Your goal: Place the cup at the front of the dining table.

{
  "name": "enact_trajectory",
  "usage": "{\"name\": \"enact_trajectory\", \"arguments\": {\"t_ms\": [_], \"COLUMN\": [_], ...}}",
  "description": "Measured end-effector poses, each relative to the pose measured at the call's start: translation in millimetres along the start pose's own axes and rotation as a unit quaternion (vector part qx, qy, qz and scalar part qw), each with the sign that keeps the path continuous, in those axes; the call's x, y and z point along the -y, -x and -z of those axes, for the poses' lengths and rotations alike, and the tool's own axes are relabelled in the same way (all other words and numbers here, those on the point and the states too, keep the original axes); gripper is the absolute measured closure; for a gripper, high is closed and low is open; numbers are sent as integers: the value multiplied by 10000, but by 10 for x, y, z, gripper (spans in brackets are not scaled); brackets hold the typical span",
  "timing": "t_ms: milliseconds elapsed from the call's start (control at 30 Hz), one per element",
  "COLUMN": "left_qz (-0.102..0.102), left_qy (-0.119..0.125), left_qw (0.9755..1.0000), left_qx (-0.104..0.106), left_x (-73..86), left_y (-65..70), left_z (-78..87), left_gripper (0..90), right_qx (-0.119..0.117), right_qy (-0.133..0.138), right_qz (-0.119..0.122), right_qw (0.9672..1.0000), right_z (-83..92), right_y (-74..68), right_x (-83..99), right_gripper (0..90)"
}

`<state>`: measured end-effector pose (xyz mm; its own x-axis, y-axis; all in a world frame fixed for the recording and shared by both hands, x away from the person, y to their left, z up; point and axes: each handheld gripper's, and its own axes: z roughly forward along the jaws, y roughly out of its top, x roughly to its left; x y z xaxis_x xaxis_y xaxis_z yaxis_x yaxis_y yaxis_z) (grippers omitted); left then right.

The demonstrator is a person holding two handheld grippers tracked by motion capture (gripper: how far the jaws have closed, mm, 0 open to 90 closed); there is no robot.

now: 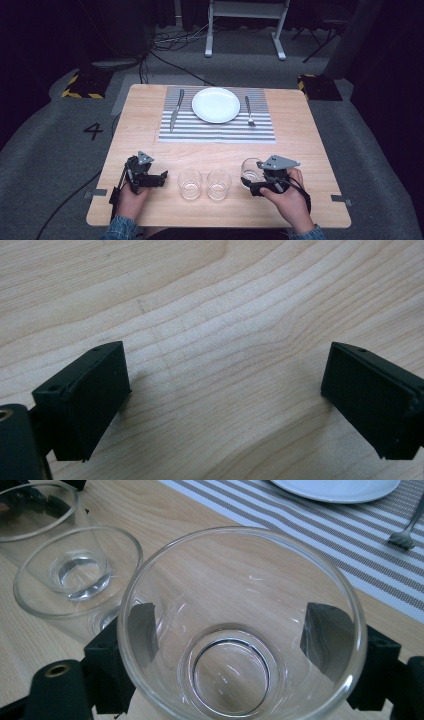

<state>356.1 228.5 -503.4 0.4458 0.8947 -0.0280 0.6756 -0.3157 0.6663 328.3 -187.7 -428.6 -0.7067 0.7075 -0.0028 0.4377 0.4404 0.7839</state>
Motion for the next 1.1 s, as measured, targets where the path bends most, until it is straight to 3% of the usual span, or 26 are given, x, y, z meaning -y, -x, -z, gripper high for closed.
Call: {"name": "enact_trajectory", "arguments": {"t_ms": [900, 1100], "left_qz": [-10, -11], "left_qy": [-24, -24], "left_qw": [10000, 10000], "left_qx": [-8, -8], "left_x": [4, 4], "left_y": [3, 3], "left_z": [5, 5], "left_gripper": [55, 55], "right_qx": [113, 147], "right_qy": [123, 136], "right_qz": [-100, -11], "right_qw": [9998, 9998], "right_z": [73, 37], "right_y": [345, 392], "right_x": [-602, -782], "right_gripper": [199, 199]}}
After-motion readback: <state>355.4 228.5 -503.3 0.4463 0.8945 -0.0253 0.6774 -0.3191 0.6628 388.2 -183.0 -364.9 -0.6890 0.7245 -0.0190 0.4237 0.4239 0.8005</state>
